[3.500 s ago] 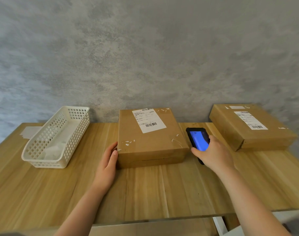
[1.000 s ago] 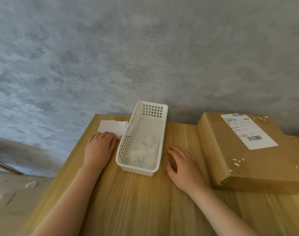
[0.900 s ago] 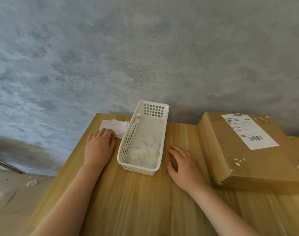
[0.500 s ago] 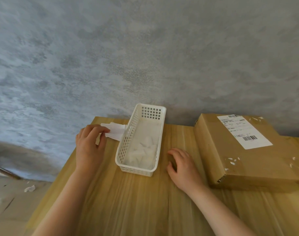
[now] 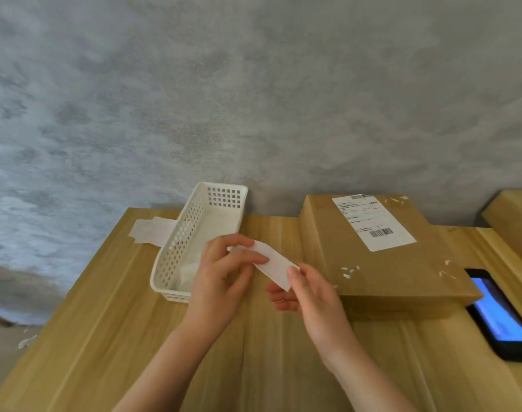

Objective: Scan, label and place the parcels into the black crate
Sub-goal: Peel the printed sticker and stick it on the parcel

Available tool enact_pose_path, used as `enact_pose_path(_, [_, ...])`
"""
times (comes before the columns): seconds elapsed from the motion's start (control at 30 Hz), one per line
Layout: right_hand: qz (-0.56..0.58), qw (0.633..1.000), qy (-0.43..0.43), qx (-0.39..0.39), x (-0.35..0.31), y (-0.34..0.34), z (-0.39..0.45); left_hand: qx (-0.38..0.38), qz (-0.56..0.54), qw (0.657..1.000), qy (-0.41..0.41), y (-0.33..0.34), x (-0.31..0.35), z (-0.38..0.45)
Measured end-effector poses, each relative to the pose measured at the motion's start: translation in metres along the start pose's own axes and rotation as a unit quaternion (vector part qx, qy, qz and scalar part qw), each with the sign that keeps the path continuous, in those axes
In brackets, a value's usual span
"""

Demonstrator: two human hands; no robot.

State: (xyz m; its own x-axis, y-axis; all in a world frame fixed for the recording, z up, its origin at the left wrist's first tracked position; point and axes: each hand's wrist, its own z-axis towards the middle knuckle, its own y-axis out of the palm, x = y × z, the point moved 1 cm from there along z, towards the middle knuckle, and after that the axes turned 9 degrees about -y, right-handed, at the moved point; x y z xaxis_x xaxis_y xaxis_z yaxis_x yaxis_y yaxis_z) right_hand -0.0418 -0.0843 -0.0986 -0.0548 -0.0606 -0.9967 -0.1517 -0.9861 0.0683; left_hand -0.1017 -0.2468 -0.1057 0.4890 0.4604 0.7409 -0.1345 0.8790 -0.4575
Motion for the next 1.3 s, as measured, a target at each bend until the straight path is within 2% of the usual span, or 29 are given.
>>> enact_pose_path(0.1, [0.015, 0.999, 0.002, 0.043, -0.010, -0.025, -0.008, -0.041, -0.027, 0.999, 0.003, 0.027, 0.017, -0.010])
enact_pose_path(0.2, [-0.045, 0.997, -0.022, 0.050, -0.016, -0.054, -0.014, -0.069, -0.081, 0.994, -0.033, 0.048, 0.030, -0.017])
enact_pose_path(0.33, [-0.122, 0.990, -0.057, 0.034, -0.022, -0.093, -0.017, -0.039, -0.176, 0.972, -0.154, 0.068, 0.049, -0.019])
enact_pose_path(0.4, [-0.139, 0.989, -0.050, 0.020, -0.023, -0.109, -0.015, -0.032, -0.193, 0.956, -0.220, 0.077, 0.055, -0.019])
enact_pose_path(0.47, [-0.150, 0.987, -0.050, 0.012, -0.024, -0.121, -0.013, -0.034, -0.193, 0.948, -0.252, 0.085, 0.063, -0.021])
enact_pose_path(0.63, [-0.179, 0.982, -0.066, 0.007, -0.028, -0.146, -0.006, -0.050, -0.200, 0.935, -0.287, 0.097, 0.076, -0.022])
enact_pose_path(0.87, [-0.174, 0.982, -0.069, -0.012, -0.031, -0.160, -0.003, -0.113, -0.182, 0.929, -0.303, 0.102, 0.084, -0.020])
enact_pose_path(1.3, [-0.194, 0.978, -0.077, -0.023, -0.033, -0.170, 0.002, -0.153, -0.167, 0.929, -0.294, 0.106, 0.085, -0.017])
